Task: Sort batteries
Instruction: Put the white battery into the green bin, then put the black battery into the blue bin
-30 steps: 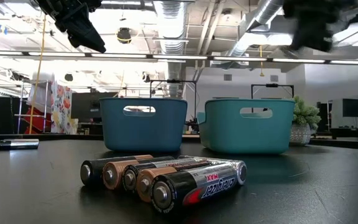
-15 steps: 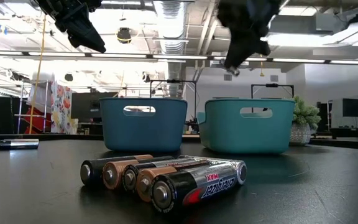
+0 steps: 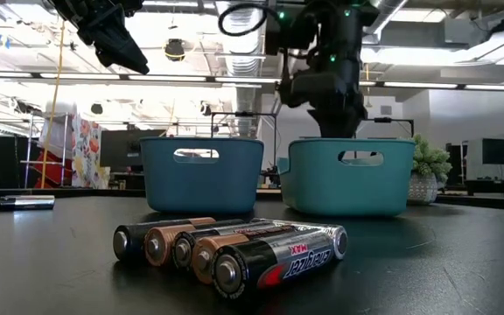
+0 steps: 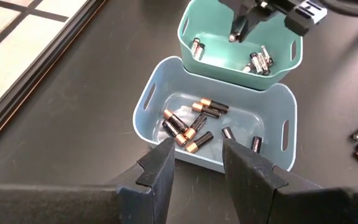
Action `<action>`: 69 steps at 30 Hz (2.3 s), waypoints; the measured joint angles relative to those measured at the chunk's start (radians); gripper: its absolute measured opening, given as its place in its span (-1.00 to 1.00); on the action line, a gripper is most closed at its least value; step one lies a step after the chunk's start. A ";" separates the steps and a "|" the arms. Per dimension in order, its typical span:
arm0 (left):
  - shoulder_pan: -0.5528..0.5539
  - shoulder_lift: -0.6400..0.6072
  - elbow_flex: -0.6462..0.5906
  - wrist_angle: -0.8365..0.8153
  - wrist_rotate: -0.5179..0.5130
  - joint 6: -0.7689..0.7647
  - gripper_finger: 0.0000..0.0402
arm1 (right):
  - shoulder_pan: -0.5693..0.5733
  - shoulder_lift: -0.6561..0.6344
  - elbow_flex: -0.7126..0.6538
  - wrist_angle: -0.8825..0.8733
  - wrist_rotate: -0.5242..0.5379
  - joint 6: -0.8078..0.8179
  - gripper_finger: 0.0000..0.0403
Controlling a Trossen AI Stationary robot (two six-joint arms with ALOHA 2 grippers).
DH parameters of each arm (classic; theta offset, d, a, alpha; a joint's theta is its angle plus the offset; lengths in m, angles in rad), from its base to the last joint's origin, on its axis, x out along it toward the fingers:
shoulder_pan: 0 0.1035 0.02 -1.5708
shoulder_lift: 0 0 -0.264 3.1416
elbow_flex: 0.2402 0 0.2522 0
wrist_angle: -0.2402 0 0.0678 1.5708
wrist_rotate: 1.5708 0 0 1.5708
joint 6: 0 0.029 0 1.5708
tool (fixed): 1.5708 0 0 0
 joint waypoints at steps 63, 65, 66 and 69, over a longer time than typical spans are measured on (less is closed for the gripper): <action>0.000 0.000 0.000 0.000 0.000 0.000 -0.35 | 0.470 -1.008 -0.943 0.144 0.276 0.790 -0.11; 0.000 0.000 0.000 0.000 0.000 0.000 -0.35 | 0.485 -1.010 -0.955 0.168 0.278 0.786 -0.11; 0.000 0.000 0.000 0.000 0.000 0.000 -0.35 | 0.491 -1.010 -0.960 0.174 0.282 0.786 -0.10; 0.000 0.000 0.000 0.000 0.000 0.000 -0.35 | 0.512 -1.010 -0.964 0.181 0.306 0.785 -0.02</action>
